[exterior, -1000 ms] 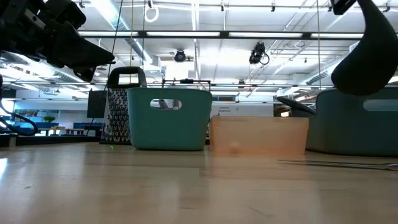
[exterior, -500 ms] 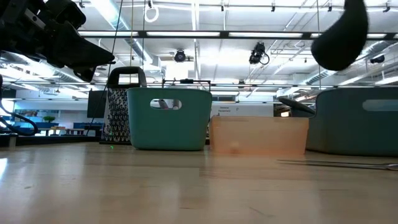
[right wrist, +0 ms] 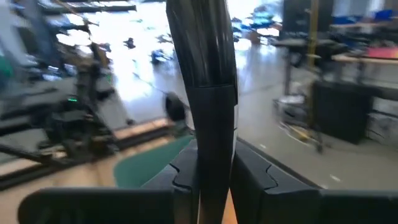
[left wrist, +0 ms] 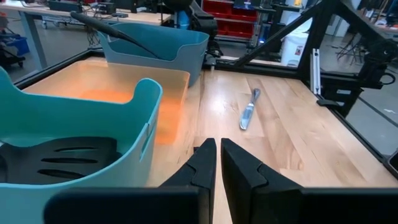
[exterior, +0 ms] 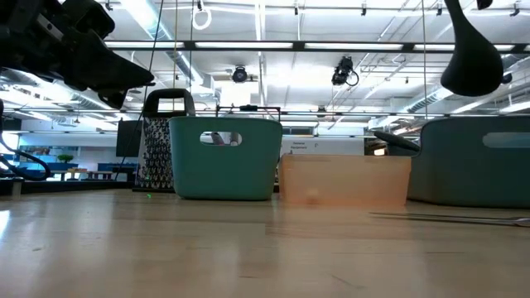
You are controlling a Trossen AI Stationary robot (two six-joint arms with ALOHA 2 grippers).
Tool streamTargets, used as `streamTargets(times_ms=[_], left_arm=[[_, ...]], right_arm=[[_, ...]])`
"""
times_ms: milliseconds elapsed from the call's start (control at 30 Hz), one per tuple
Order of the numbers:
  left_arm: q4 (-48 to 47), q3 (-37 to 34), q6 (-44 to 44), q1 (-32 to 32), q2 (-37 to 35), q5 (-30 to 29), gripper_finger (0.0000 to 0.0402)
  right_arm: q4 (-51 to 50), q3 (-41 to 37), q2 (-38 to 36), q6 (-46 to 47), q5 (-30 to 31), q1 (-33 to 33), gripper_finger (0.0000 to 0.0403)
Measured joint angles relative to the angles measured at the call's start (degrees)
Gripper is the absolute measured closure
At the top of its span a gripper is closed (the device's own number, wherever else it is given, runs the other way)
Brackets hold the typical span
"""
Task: Pick & Place Kitchen Items
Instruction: Put the black serving spoon into the blue bin
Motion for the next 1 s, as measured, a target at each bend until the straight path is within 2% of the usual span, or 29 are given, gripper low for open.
streamTargets(times_ms=[200,433,767,1000], left_arm=[[0.0,0.0,-0.1,0.0,0.0,-0.4,0.0372],[0.0,0.0,-0.7,0.0,0.0,-0.5,0.0372],[0.0,0.0,-0.6,0.0,0.0,-0.5,0.0372],[0.0,0.0,-0.6,0.0,0.0,-0.5,0.0372]], right_arm=[[-14.3,6.1,4.9,11.1,0.2,-4.4,0.0338],[-27.7,6.9,10.7,23.6,-6.8,-15.1,0.0338],[-24.9,6.9,14.5,21.6,-16.0,-32.4,0.0338],[-26.4,5.9,22.4,22.2,-25.5,-45.6,0.0338]])
